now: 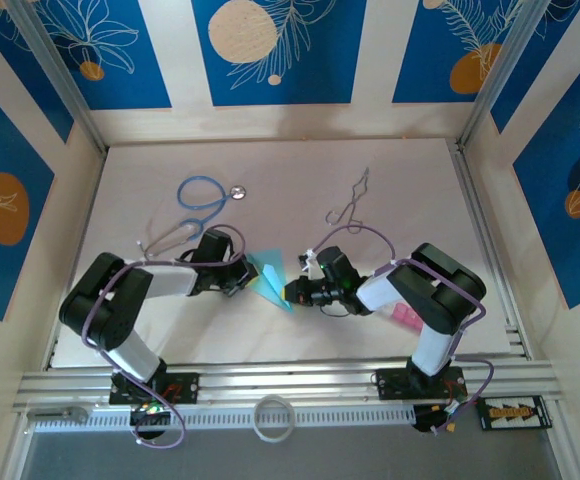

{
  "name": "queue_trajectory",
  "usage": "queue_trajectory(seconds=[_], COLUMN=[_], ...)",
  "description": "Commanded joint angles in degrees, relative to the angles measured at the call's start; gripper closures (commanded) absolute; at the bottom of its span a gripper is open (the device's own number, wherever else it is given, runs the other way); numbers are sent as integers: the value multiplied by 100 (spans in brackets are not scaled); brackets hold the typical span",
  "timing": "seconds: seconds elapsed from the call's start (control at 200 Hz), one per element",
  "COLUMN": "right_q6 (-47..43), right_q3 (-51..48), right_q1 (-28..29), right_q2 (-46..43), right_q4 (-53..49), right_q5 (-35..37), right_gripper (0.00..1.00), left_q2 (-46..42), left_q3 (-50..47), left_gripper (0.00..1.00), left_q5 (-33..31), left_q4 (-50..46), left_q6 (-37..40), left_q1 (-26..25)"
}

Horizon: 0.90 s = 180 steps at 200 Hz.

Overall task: Fold a paper plane with a square sheet of paper (pick it up from the middle)
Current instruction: Fourth fold the wing at the center of the table.

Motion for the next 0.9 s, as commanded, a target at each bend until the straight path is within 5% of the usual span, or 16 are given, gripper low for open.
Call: queue_trajectory(seconds=[0.0, 0.835, 0.895], right_q6=[37, 79, 43], right_q3=[-75, 355, 362], right_q1=[-17, 291, 287], right_q2=[62, -300, -270], right_q4=[-83, -1185, -1219], right_q5=[-24, 211, 173], right_gripper=[100, 100, 100], left_q2=[111, -476, -596], left_q3=[-10, -468, -405], left_gripper=[100, 100, 93], left_q5=[61, -581, -604], left_q4=[59, -160, -182], left_q6=[-45, -148, 2], left_q1=[-43, -189, -202])
